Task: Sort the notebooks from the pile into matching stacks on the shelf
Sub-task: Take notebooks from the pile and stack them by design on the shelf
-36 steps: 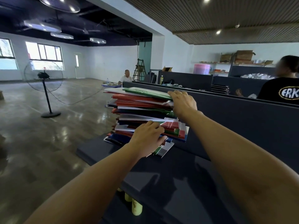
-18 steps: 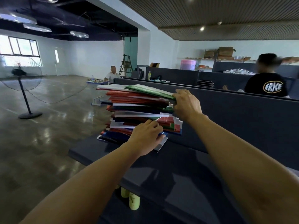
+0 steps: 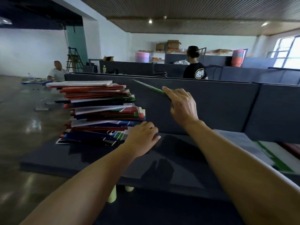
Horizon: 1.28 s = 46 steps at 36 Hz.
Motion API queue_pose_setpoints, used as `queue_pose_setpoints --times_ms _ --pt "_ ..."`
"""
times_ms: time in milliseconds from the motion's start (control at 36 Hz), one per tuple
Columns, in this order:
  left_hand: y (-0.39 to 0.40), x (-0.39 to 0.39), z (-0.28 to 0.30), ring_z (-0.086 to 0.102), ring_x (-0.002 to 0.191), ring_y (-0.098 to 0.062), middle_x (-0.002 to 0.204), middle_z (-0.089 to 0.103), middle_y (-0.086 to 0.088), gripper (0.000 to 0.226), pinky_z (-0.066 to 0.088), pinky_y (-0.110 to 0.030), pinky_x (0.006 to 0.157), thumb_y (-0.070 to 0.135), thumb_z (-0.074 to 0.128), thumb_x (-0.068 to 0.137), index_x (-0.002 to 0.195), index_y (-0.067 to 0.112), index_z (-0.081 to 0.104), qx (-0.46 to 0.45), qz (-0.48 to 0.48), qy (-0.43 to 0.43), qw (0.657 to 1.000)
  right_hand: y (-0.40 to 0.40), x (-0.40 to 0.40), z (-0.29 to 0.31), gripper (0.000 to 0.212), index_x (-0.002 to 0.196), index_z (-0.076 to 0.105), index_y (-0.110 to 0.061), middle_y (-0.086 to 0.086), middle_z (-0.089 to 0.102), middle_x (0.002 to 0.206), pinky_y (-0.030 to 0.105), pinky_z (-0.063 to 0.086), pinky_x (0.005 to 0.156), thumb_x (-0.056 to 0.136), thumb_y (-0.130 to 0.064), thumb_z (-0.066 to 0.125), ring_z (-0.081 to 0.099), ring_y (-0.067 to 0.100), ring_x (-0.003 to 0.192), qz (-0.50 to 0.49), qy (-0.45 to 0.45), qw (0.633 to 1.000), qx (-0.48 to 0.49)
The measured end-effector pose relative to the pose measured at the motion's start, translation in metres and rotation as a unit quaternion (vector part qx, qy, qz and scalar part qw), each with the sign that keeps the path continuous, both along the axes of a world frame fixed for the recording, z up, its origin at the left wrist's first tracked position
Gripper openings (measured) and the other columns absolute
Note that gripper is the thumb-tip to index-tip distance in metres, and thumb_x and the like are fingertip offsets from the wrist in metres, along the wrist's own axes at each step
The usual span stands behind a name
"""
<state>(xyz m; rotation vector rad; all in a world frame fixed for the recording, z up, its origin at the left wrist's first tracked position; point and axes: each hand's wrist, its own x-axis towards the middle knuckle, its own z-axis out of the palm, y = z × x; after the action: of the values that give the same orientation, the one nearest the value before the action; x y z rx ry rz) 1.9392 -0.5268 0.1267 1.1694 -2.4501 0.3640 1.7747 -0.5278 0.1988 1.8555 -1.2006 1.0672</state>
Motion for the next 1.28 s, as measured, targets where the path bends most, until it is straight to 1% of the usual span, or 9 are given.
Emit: queue_pose_setpoints --times_ms 111,306,361,500,639,889,1028,1139,1278 --pt "0.013 -0.024 -0.006 0.047 0.115 -0.017 0.120 0.053 0.002 0.035 0.041 -0.030 0.086 0.041 0.039 0.101 0.117 0.017 0.058 0.002 -0.027 -0.003 1.000 0.026 -0.029 -0.011 0.058 0.116 0.066 -0.001 0.015 0.070 0.109 0.045 0.049 0.091 0.062 0.013 0.050 0.066 0.035 0.102 -0.028 0.013 0.999 0.028" --pt "0.041 -0.075 -0.014 0.047 0.113 -0.015 0.121 0.053 0.003 0.036 0.044 -0.029 0.084 0.043 0.039 0.100 0.117 0.017 0.059 0.009 -0.067 -0.004 0.998 0.089 -0.085 -0.031 0.063 0.120 0.066 -0.008 0.011 0.069 0.113 0.038 0.056 0.070 0.063 0.017 0.062 0.068 0.031 0.099 -0.123 -0.035 0.990 0.059" --pt "0.051 -0.093 -0.017 0.048 0.112 -0.015 0.120 0.054 0.004 0.035 0.044 -0.028 0.082 0.042 0.040 0.100 0.116 0.017 0.060 0.008 -0.074 0.003 0.997 0.108 -0.104 -0.036 0.064 0.123 0.064 -0.010 0.010 0.068 0.117 0.037 0.055 0.076 0.064 0.016 0.061 0.066 0.030 0.104 -0.137 -0.038 0.987 0.077" --pt "0.080 -0.142 -0.025 0.048 0.113 -0.015 0.120 0.055 0.004 0.034 0.046 -0.029 0.084 0.040 0.042 0.100 0.118 0.017 0.059 0.022 -0.086 0.020 0.996 0.162 -0.161 -0.041 0.063 0.138 0.050 -0.017 0.003 0.053 0.139 0.035 0.042 0.098 0.081 0.007 0.040 0.050 0.022 0.128 -0.181 -0.055 0.970 0.154" --pt "0.119 -0.195 -0.035 0.047 0.114 -0.015 0.119 0.055 0.004 0.032 0.048 -0.032 0.085 0.038 0.042 0.100 0.119 0.019 0.058 0.057 -0.083 0.023 0.995 0.216 -0.220 -0.047 0.060 0.138 0.051 -0.017 0.003 0.055 0.137 0.036 0.046 0.092 0.083 0.007 0.055 0.053 0.024 0.125 -0.226 -0.044 0.955 0.186" --pt "0.171 -0.263 -0.043 0.050 0.112 -0.017 0.119 0.056 0.002 0.032 0.049 -0.034 0.086 0.039 0.042 0.100 0.117 0.017 0.059 0.083 -0.068 0.028 0.994 0.275 -0.294 -0.056 0.060 0.141 0.045 -0.018 0.002 0.053 0.139 0.034 0.043 0.099 0.086 0.005 0.051 0.049 0.021 0.128 -0.297 -0.070 0.928 0.213" --pt "0.184 -0.283 -0.043 0.049 0.113 -0.019 0.121 0.054 0.000 0.033 0.048 -0.035 0.087 0.038 0.042 0.100 0.121 0.017 0.057 0.100 -0.058 0.013 0.993 0.282 -0.310 -0.061 0.053 0.145 0.037 -0.020 -0.003 0.048 0.143 0.031 0.042 0.096 0.095 -0.006 0.048 0.047 0.017 0.130 -0.333 -0.052 0.912 0.235" --pt "0.178 -0.296 -0.039 0.048 0.113 -0.019 0.122 0.054 0.000 0.033 0.047 -0.034 0.087 0.038 0.041 0.100 0.121 0.016 0.057 0.093 -0.058 0.000 0.994 0.272 -0.318 -0.064 0.050 0.143 0.038 -0.020 -0.005 0.051 0.141 0.031 0.046 0.087 0.095 -0.008 0.048 0.049 0.017 0.127 -0.343 -0.046 0.905 0.248" --pt "0.157 -0.312 -0.032 0.045 0.119 -0.021 0.129 0.051 -0.001 0.036 0.042 -0.033 0.086 0.036 0.038 0.102 0.127 0.017 0.054 0.088 -0.066 -0.005 0.994 0.249 -0.326 -0.064 0.050 0.140 0.038 -0.018 -0.005 0.050 0.140 0.031 0.047 0.085 0.094 -0.007 0.051 0.051 0.018 0.124 -0.359 -0.039 0.893 0.268"
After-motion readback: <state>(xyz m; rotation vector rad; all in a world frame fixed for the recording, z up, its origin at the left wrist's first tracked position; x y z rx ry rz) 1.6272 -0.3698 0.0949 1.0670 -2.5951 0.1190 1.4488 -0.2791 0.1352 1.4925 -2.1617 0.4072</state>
